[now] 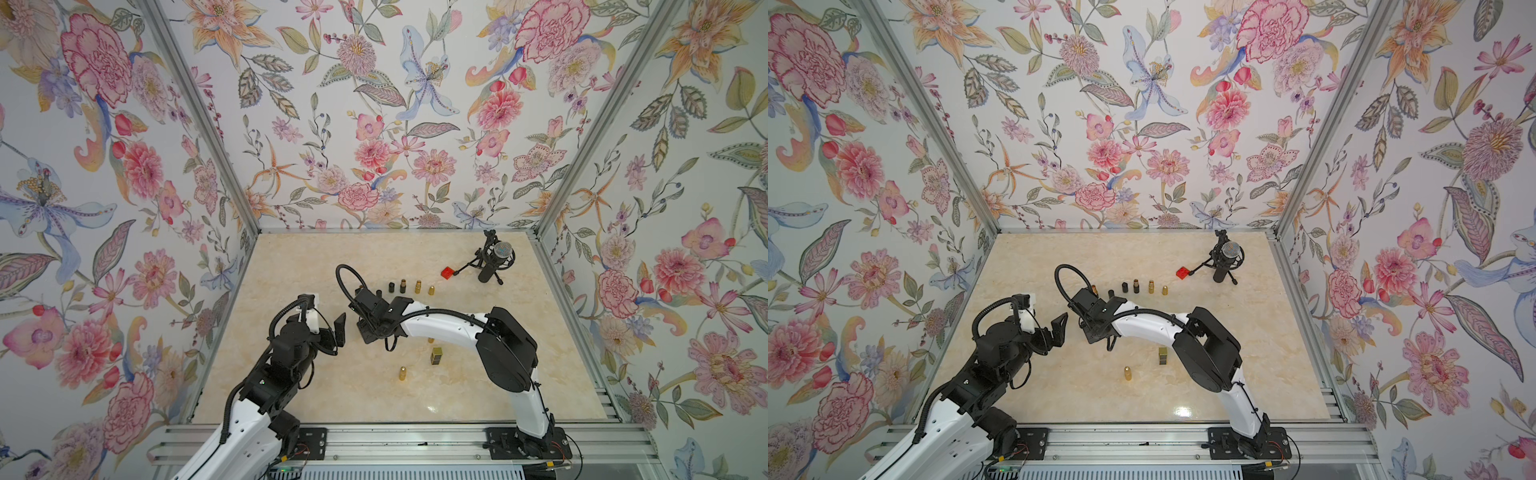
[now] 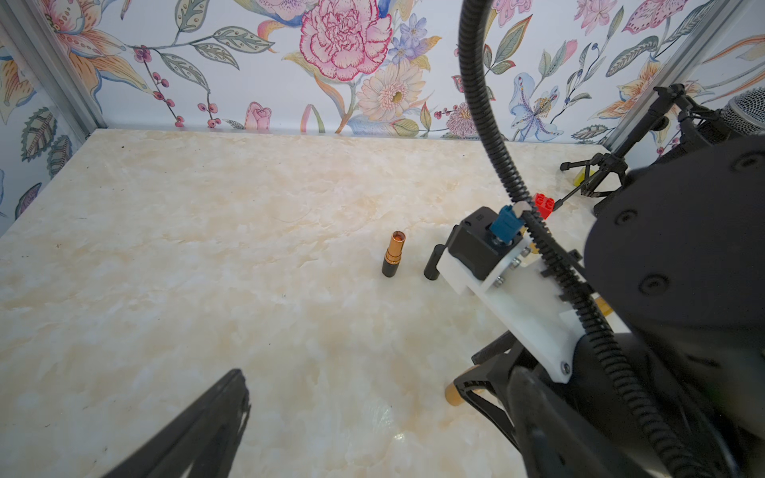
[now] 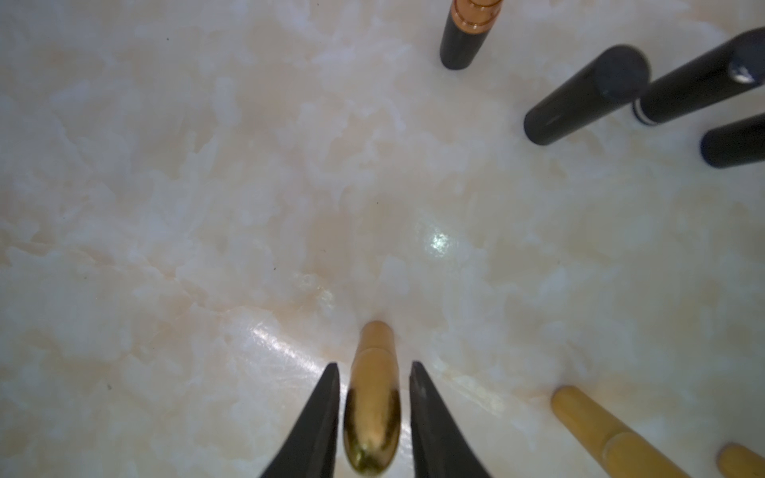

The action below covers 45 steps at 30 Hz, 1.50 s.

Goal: Open the lipstick cap
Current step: Pick up the lipstick at the center of the board, then open the cover of the lipstick.

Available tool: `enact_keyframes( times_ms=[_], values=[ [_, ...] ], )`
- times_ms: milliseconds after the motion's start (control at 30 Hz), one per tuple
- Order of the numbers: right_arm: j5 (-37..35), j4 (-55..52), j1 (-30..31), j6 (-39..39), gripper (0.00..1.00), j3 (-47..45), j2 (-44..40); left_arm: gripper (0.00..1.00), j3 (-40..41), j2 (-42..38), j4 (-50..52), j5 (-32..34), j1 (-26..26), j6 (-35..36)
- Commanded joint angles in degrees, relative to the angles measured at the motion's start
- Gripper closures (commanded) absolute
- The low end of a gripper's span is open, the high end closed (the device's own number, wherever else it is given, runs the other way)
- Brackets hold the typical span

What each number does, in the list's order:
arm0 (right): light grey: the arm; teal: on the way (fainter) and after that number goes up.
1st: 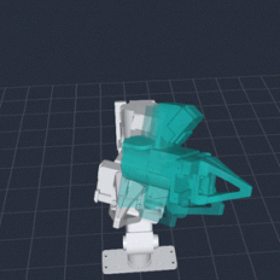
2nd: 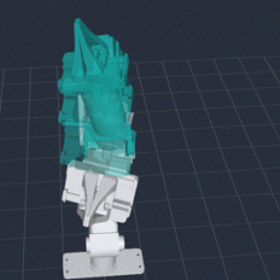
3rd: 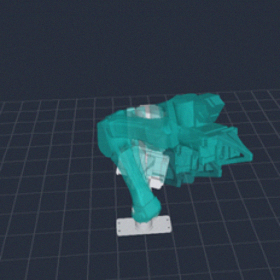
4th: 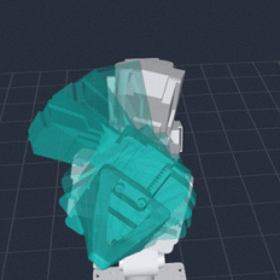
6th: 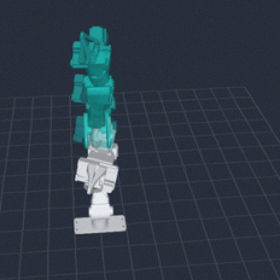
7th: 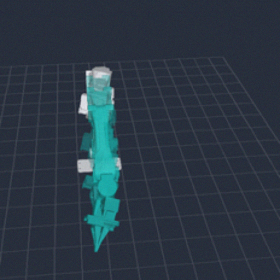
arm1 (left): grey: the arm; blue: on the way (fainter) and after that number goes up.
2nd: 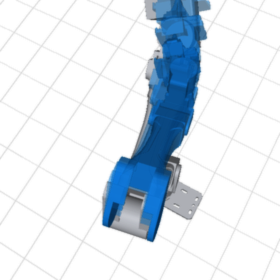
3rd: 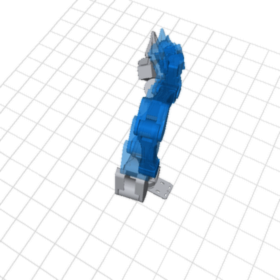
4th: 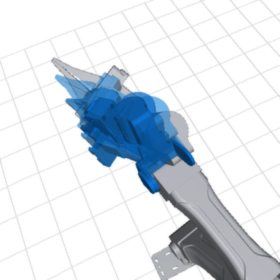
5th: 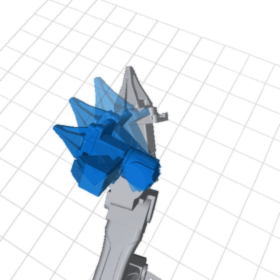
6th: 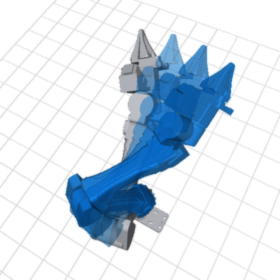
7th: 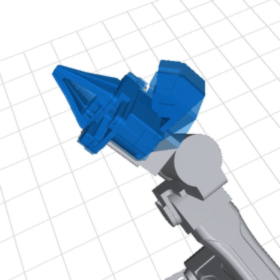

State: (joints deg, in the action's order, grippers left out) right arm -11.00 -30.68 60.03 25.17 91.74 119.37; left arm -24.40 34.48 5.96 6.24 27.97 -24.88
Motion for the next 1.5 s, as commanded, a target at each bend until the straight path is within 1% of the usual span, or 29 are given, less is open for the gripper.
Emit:
enact_keyframes(
  times_ms=[0,67,133,333,433,533,700,900,933,1033,1100,1133,1200,1267,1333,1467],
  values=[
    [-1.12,-1.05,0.38,0.74,0.72,1.07,-0.2,0.01,0.59,-0.38,-0.7,0.35,-0.73,-0.08],
    [-1.3,-1.08,0.38,0.69,0.72,1.07,-0.36,0.01,0.63,-0.38,-0.6,0.44,-0.76,-0.08],
    [-1.42,-1.23,0.36,0.65,0.76,1.07,-0.69,0.01,0.51,-0.47,-0.5,0.58,-0.8,0.01],
    [-1.48,-1.48,0.42,0.69,0.76,0.98,-1.54,0.01,0.5,-0.4,-0.59,0.44,-0.77,0.05],
    [-0.58,-1.63,0.13,0.87,0.76,0.99,-2.78,0.01,0.52,-0.21,-0.9,0.54,-0.73,0.36],
    [2.02,-1.84,-0.55,1.57,0.76,0.91,-5.01,0.01,0.83,0.14,-2.39,0.77,-0.72,1.64],
    [7.26,-3.06,-2.97,2.73,0.76,-0.18,-10.63,0.01,3.14,1.55,-10.35,-2.61,-0.74,3.88],
    [13.42,-6.24,-6.58,3.54,0.76,-1.28,-17.85,0.01,6.12,6.91,-23.34,-8.87,-0.43,7.92],
    [14.19,-7.12,-7.19,3.59,0.76,-1.23,-18.67,0.01,7.05,7.49,-26.37,-10.93,0.01,9.44],
    [17.01,-9.29,-8.71,3.48,0.76,-0.79,-20.71,0.01,10.23,8.69,-34.32,-13.44,2.22,13.66],
    [19.13,-10.46,-9.73,3.52,0.76,-0.47,-21.83,0.01,10.95,10.4,-36.47,-13.47,4.55,16.97],
    [20.14,-11.08,-10.19,3.57,0.76,-0.28,-22.47,0.02,10.87,11.61,-36.95,-14.23,6.23,19.4],
    [21.05,-12.54,-10.75,3.4,0.76,0.19,-23.37,0.03,10.52,14.04,-38.2,-13.62,9.62,23.1],
    [21.76,-14.04,-10.78,2.87,0.76,0.63,-24.13,0.06,10.22,17.2,-41.29,-14.16,11.77,25.26],
    [23.33,-14.82,-10.86,2.37,0.76,0.72,-24.37,0.09,9.2,20.3,-43.72,-14.97,12.05,25.58],
    [25.38,-15.06,-10.73,2.15,0.76,0.21,-24.98,0.16,6.13,25.67,-45.02,-18.13,12.11,27.38]
  ],
)
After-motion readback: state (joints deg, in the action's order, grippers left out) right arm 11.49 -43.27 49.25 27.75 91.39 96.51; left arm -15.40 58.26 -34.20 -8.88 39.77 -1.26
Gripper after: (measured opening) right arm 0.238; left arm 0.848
